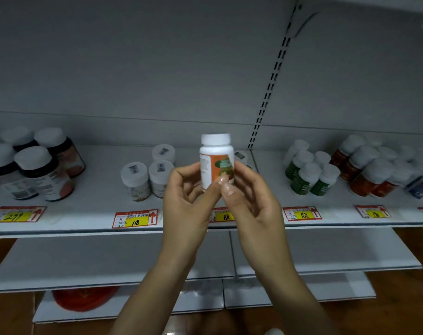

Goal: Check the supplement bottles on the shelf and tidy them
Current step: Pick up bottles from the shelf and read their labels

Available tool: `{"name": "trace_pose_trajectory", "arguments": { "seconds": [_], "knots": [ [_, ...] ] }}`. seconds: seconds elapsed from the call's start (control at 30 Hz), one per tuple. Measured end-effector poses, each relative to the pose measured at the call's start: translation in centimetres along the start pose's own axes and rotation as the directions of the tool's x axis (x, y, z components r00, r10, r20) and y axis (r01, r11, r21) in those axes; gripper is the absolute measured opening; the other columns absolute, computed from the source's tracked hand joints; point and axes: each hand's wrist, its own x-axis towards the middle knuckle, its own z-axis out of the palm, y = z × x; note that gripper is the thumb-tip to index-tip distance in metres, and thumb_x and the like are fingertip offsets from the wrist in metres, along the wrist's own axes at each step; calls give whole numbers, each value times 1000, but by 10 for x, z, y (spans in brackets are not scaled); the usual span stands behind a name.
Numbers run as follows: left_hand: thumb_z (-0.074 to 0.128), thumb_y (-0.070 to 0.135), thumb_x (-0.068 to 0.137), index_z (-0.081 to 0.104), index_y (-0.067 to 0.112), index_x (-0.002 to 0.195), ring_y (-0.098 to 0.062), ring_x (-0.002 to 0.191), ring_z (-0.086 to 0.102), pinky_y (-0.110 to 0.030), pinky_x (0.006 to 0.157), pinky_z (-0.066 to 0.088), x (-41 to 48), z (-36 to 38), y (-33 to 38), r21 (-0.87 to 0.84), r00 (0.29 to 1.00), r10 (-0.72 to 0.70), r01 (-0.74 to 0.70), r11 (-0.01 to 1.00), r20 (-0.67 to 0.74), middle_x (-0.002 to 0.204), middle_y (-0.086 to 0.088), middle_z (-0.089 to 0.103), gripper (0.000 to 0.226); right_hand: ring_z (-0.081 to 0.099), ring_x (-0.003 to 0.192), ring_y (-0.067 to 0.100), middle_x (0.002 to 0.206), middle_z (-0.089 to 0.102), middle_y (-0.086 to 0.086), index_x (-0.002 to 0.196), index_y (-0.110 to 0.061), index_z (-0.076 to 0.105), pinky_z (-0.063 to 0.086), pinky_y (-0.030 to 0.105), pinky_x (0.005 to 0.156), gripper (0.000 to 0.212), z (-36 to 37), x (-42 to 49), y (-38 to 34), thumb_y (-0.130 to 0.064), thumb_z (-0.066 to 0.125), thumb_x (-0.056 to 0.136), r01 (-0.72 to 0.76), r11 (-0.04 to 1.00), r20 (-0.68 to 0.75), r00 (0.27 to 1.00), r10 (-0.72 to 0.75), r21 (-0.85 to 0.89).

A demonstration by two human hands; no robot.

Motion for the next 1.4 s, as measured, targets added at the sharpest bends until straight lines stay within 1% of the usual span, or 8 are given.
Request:
{"name": "trace_pose_trajectory", "arguments": {
  "seconds": [0.37,0.53,0.67,0.8,0.93,1.13,1.23,1.4],
  "knots": [
    [71,34,76,62,31,100,-1,93,66,-15,75,51,-28,45,-12,329,941,220,-299,896,256,99,20,69,27,70,94,8,99,73,0,118,-15,59,53,17,75,33,-54,-10,-17,-19,62,85,-12,992,-219,975,39,125],
    [75,35,77,59,29,114,-5,102,63,-23,82,51,-56,104,-23,401,828,224,-462,791,513,108,19,66,40,71,84,7,92,72,2,120,-10,57,53,16,69,35,-120,-38,-36,-16,63,87,-5,994,-400,915,48,109],
    [80,26,76,60,24,105,2,92,65,-17,77,51,-103,173,-36,314,750,129,-418,852,649,99,18,68,35,70,84,3,88,75,-3,115,-11,58,52,13,69,29,-199,-91,-63,-18,62,86,-15,999,-514,857,35,44],
    [79,36,73,59,28,102,0,94,66,-24,80,54,-168,240,-58,235,580,15,-353,906,815,101,16,69,36,71,86,11,90,75,3,114,-11,59,54,20,75,29,-277,-168,-83,-24,62,87,-48,999,-659,752,32,-6],
    [81,22,76,60,24,105,-4,97,67,-34,83,57,-255,303,-90,183,371,-78,-257,949,925,105,12,70,36,67,99,4,106,73,-4,123,-20,55,54,21,83,41,-349,-255,-102,-22,67,84,-86,986,-790,610,-61,-142],
    [75,21,81,55,22,115,-1,109,62,-27,88,55,-378,372,-139,88,79,-71,-229,970,994,115,15,66,39,65,96,-2,111,64,-23,144,-30,40,52,16,78,66,-444,-375,-120,-37,69,86,-407,836,-870,468,-155,-368],
    [71,23,85,50,24,123,2,116,56,-26,92,53,-424,398,-161,94,-53,-108,-228,969,993,123,20,60,44,62,80,3,105,67,-17,129,-33,55,53,29,72,48,-477,-417,-122,-40,69,84,-533,742,-893,404,-198,-405],
    [67,8,87,51,25,125,-3,110,62,-24,86,54,-473,451,-194,257,-196,-246,31,966,949,124,14,60,45,58,96,-4,100,62,-21,110,-33,53,51,19,80,30,-529,-443,-108,-31,70,85,-638,658,-915,320,-247,-401]
  ]
}}
